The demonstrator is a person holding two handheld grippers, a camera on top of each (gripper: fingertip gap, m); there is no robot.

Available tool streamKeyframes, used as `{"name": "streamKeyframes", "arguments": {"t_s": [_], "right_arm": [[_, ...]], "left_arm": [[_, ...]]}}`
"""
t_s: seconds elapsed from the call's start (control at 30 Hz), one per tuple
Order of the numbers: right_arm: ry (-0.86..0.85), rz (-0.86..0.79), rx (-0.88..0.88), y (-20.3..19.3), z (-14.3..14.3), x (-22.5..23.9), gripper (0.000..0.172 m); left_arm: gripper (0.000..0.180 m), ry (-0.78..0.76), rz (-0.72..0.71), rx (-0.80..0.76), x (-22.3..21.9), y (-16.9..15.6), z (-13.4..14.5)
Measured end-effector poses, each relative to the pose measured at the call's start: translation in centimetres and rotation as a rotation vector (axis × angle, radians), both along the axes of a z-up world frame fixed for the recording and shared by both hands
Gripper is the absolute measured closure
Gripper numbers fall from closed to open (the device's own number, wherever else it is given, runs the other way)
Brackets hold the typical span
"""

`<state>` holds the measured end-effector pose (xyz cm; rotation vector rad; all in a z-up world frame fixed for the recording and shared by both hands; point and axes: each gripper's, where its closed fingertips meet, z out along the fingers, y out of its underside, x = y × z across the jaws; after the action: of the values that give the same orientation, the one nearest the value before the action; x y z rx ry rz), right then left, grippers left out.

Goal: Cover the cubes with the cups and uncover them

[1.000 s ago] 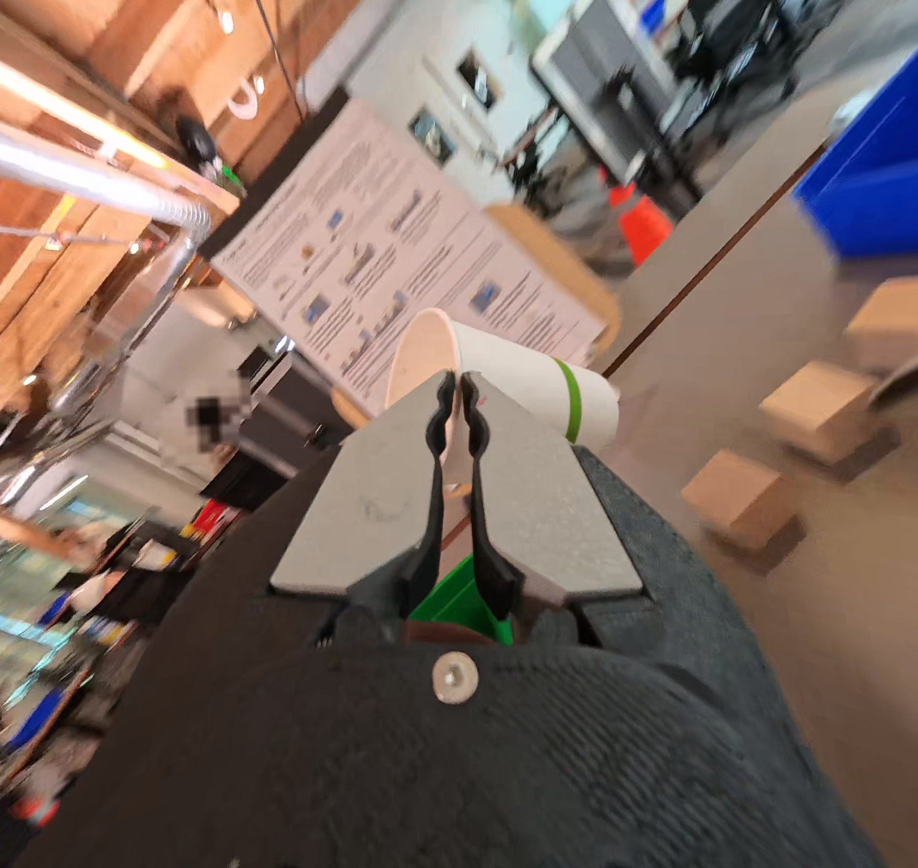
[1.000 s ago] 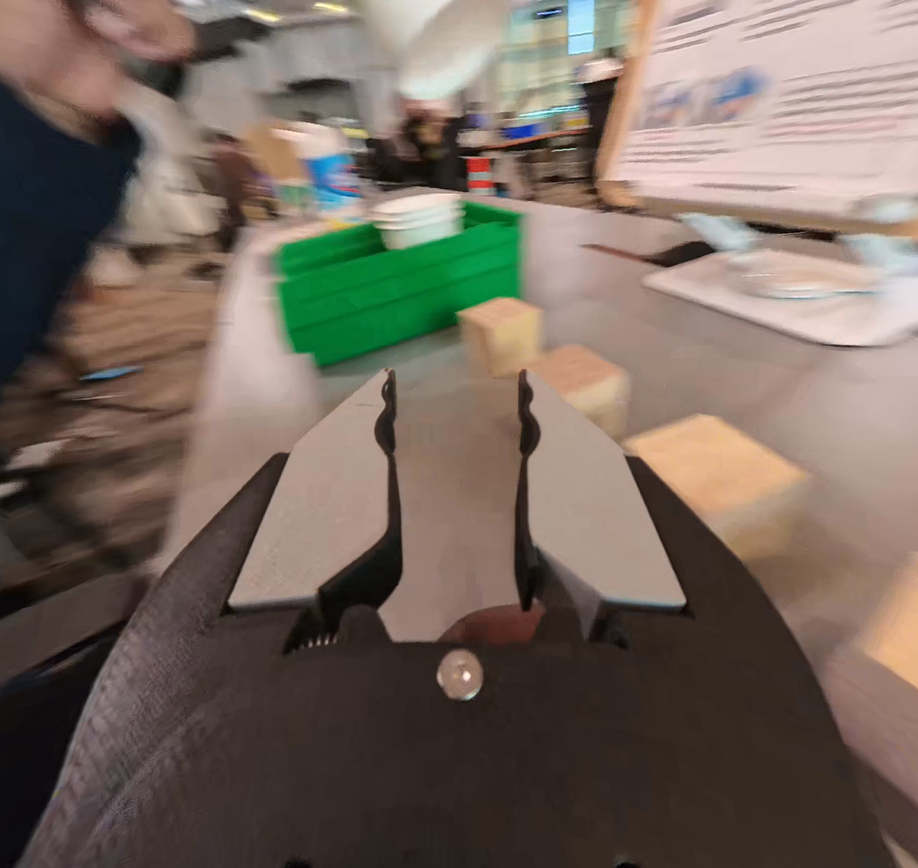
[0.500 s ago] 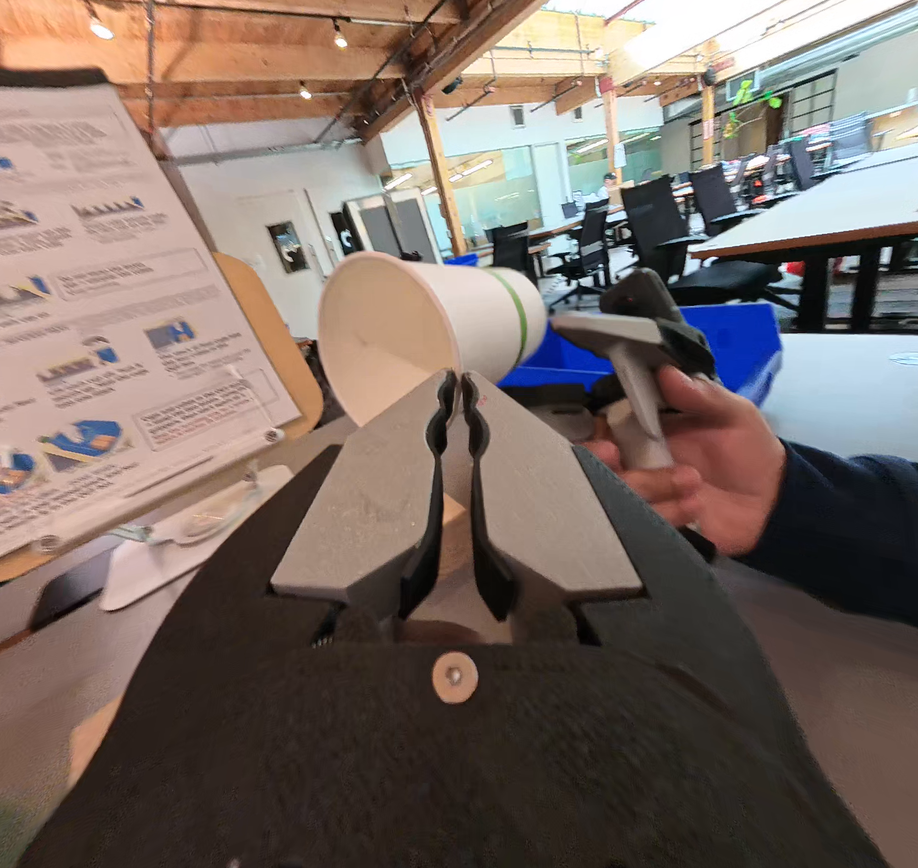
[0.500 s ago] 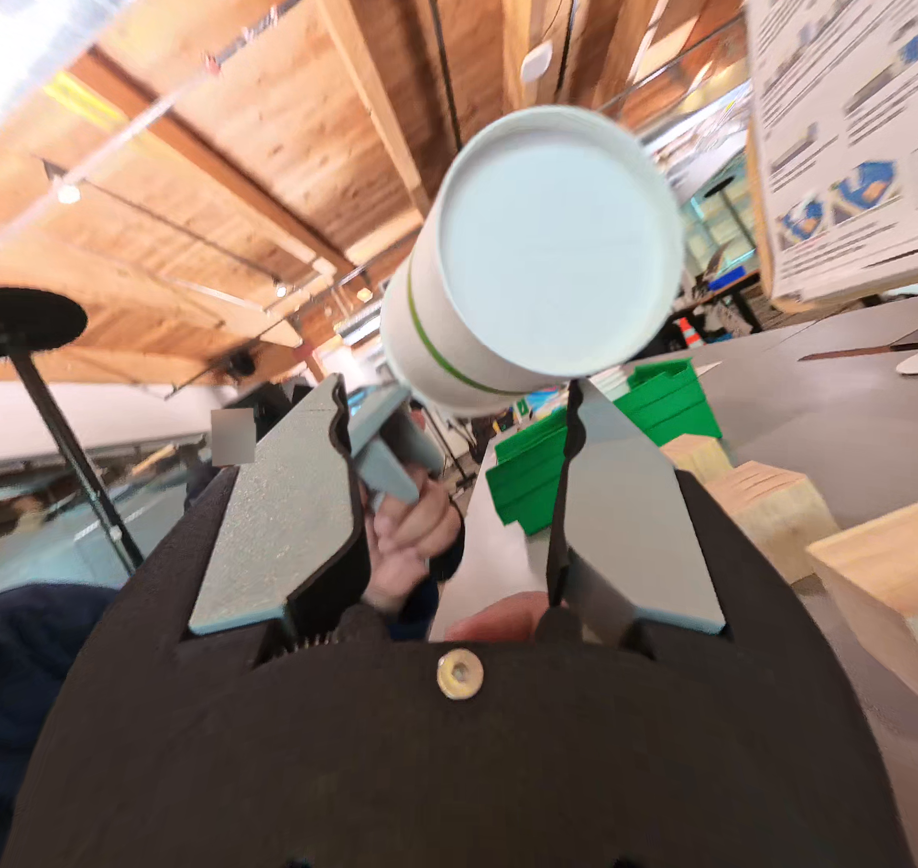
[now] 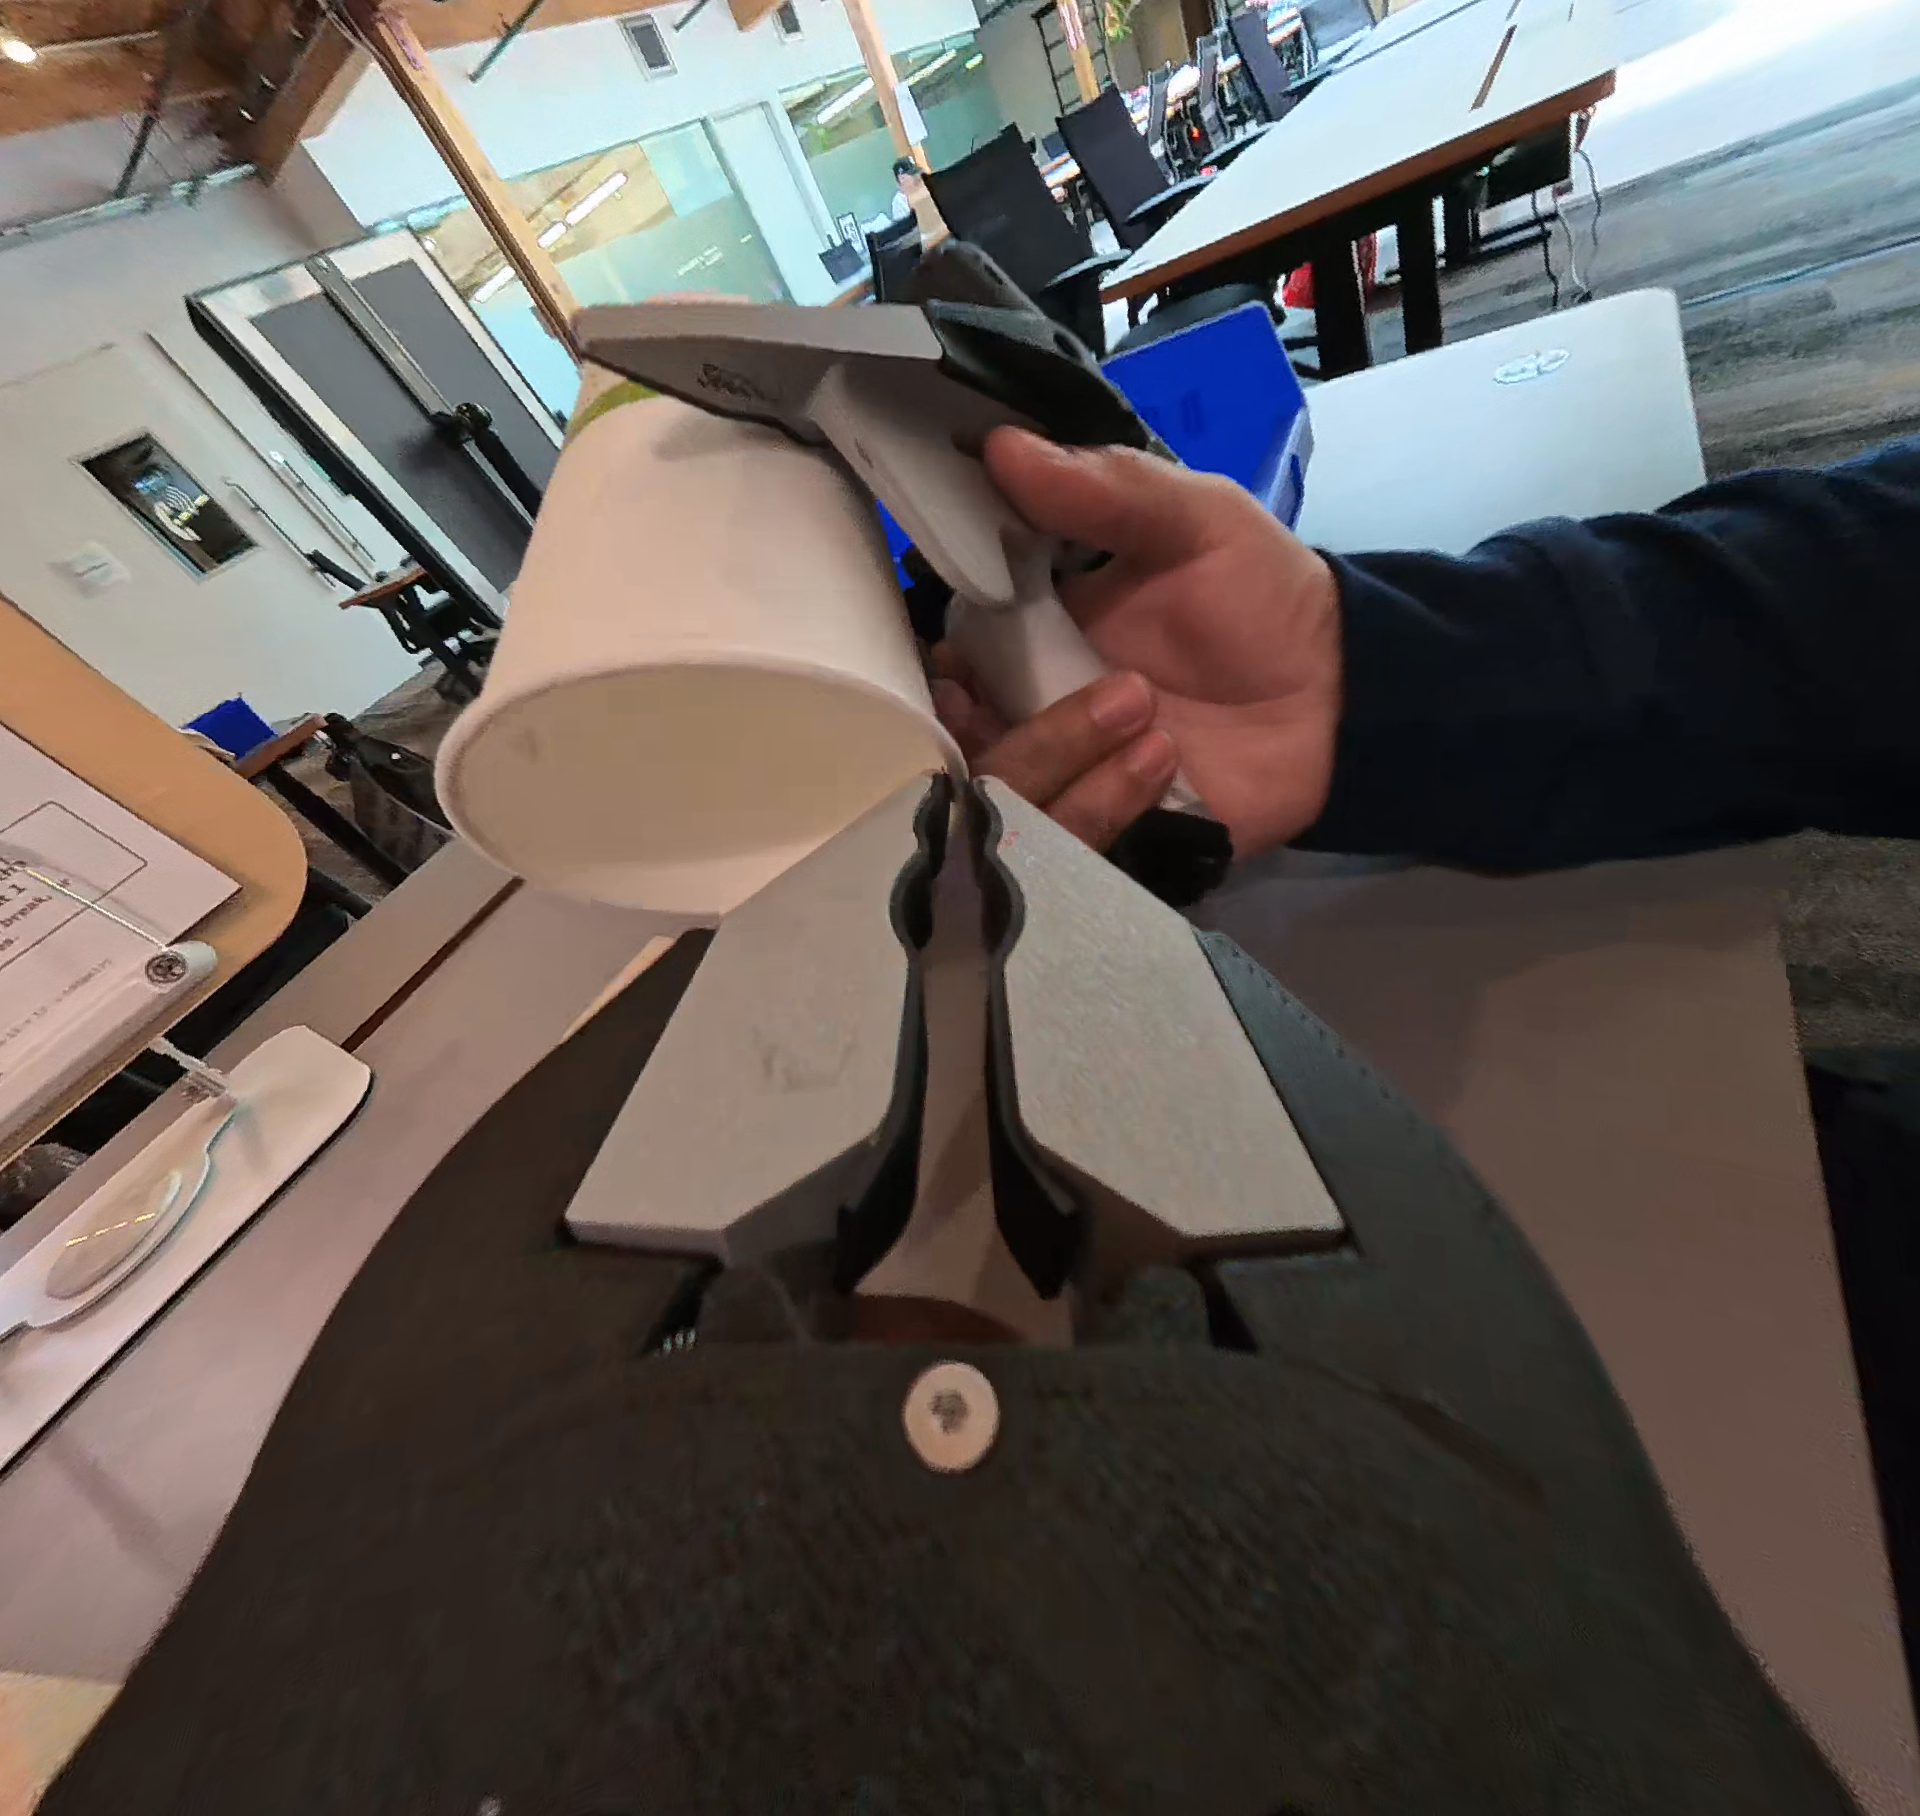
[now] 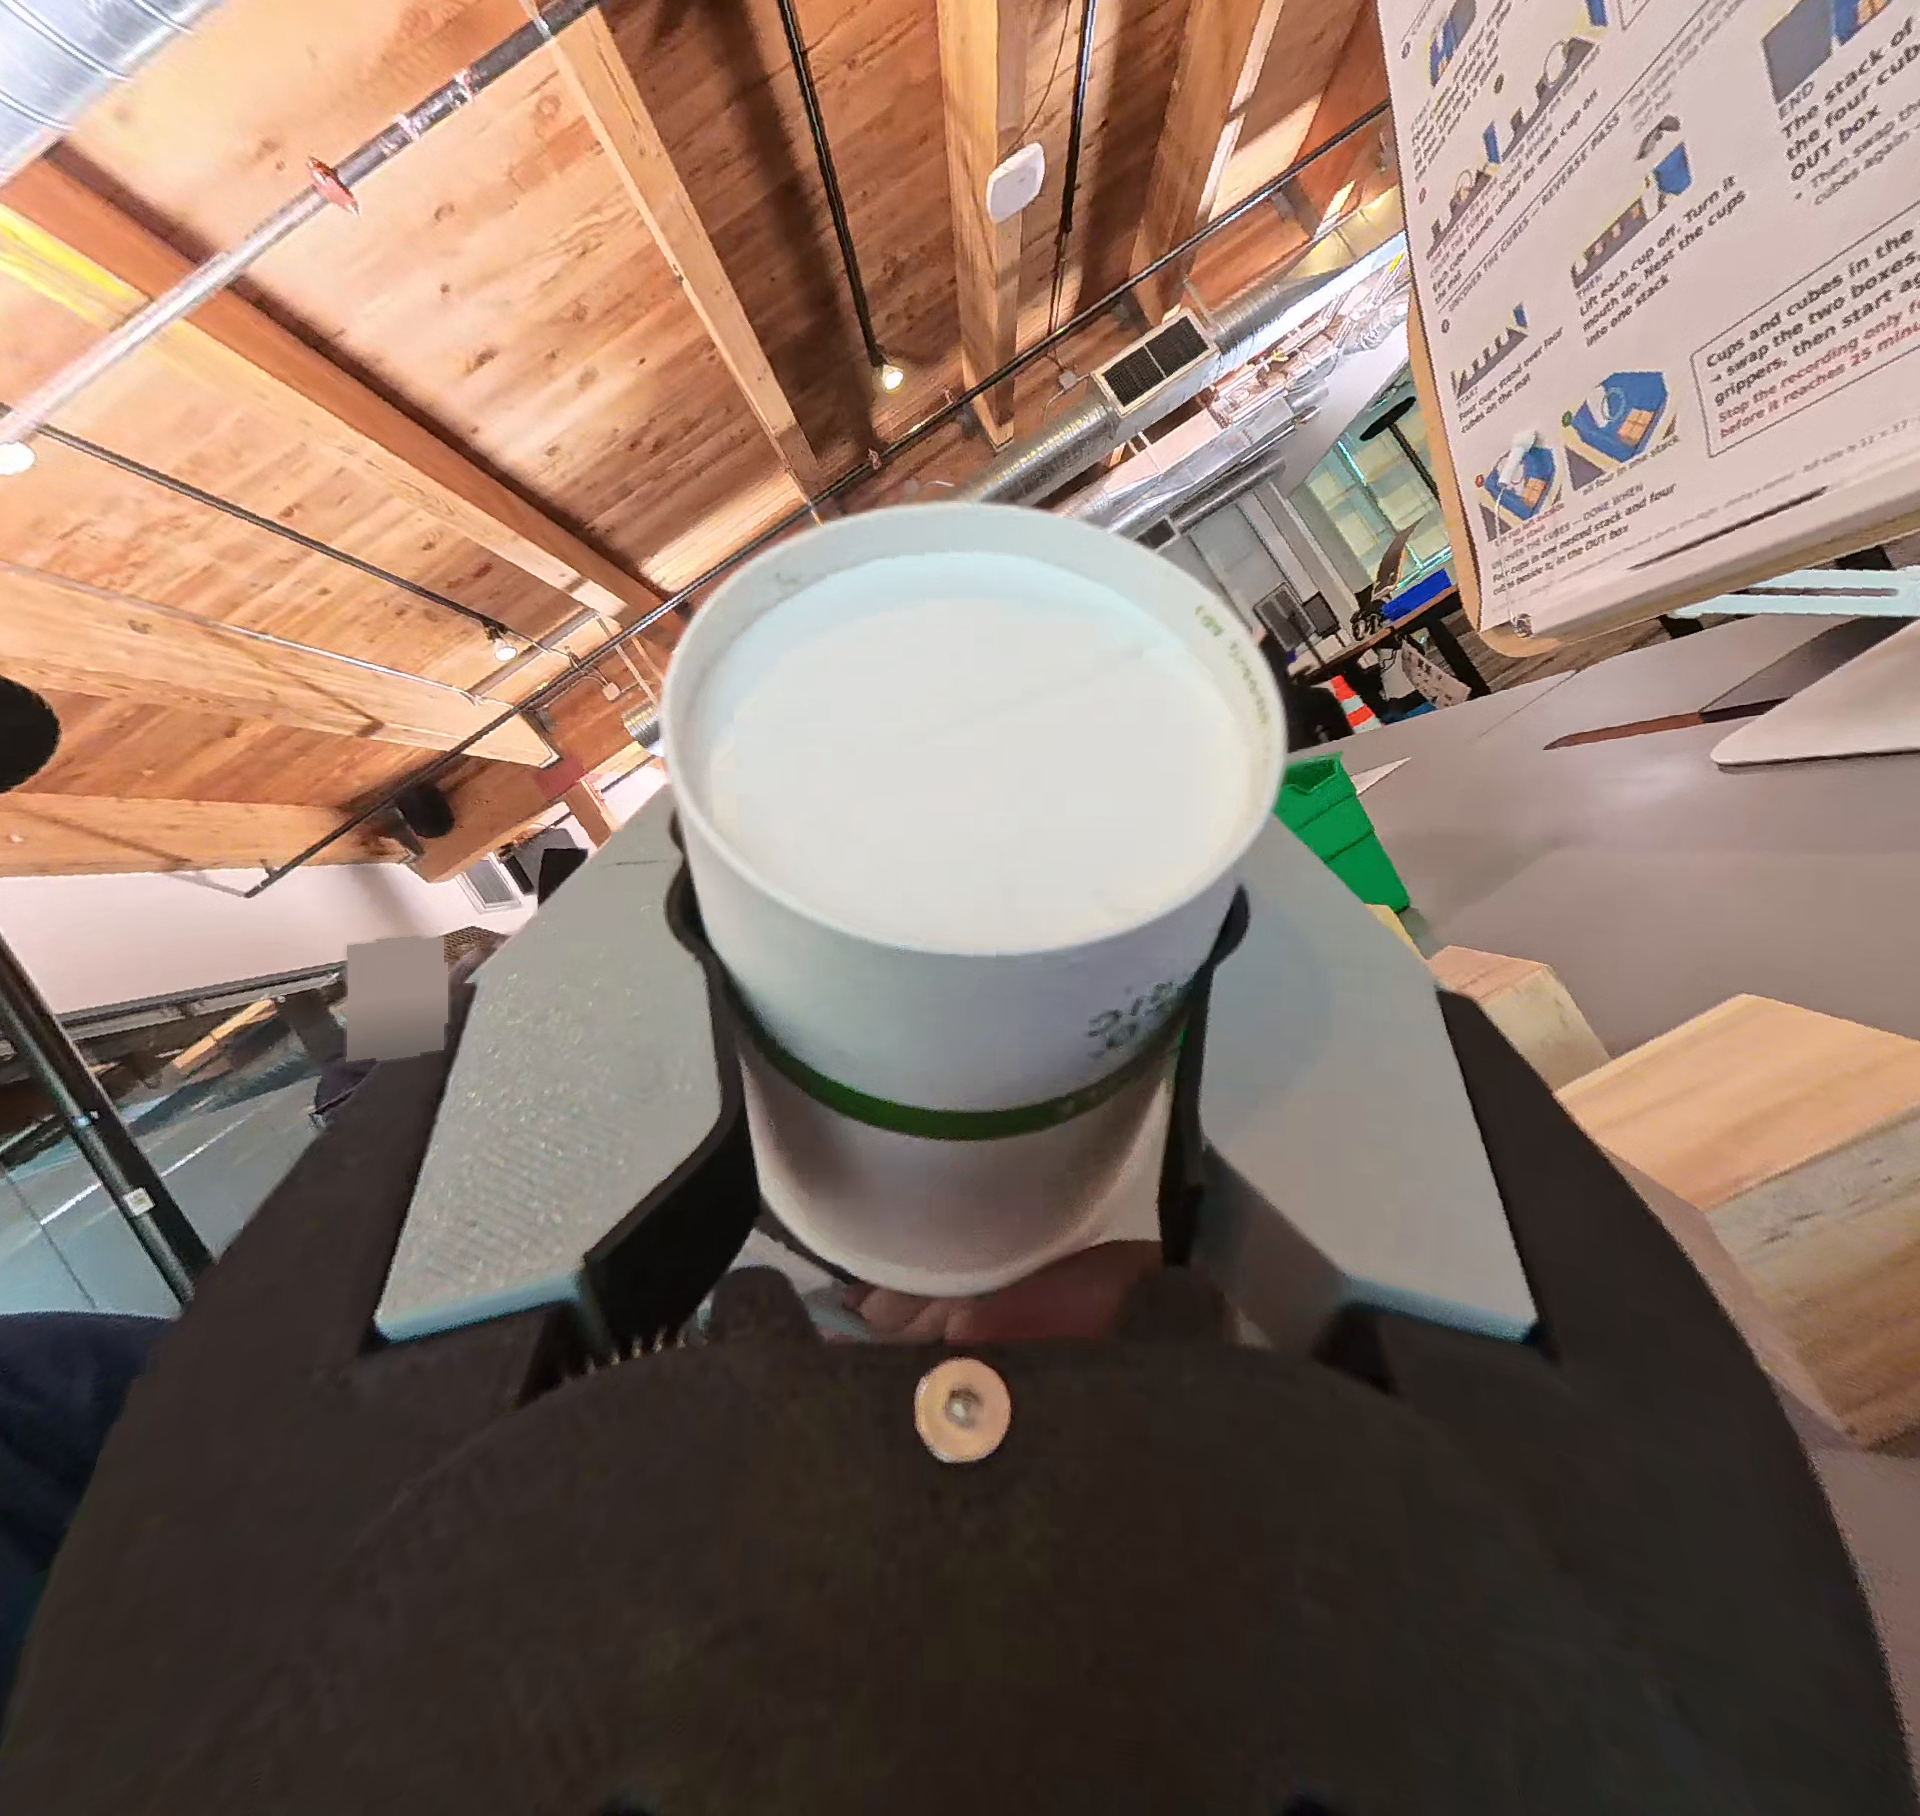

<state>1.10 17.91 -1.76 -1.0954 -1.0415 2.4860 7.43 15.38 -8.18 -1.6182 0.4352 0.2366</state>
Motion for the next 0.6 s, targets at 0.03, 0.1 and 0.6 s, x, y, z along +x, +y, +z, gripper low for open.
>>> {"name": "streamKeyframes", "arguments": {"t_s": [0.03,0.1,0.6], "right_arm": [[0.009,-0.002,0.008,0.1,0.0,0.1,0.077],[-0.002,-0.035,0.042,0.4,-0.4,-0.1,0.078],[-0.265,-1.014,0.656,11.6,-3.6,-1.3,0.079]], "left_arm": [[0.179,0.001,-0.007,-0.021,-0.2,0.0,-0.4],[0.179,-0.019,-0.001,-0.034,-0.8,0.2,-0.7],[0.179,-0.077,0.309,-0.129,-8.5,0.7,-4.8]]}}
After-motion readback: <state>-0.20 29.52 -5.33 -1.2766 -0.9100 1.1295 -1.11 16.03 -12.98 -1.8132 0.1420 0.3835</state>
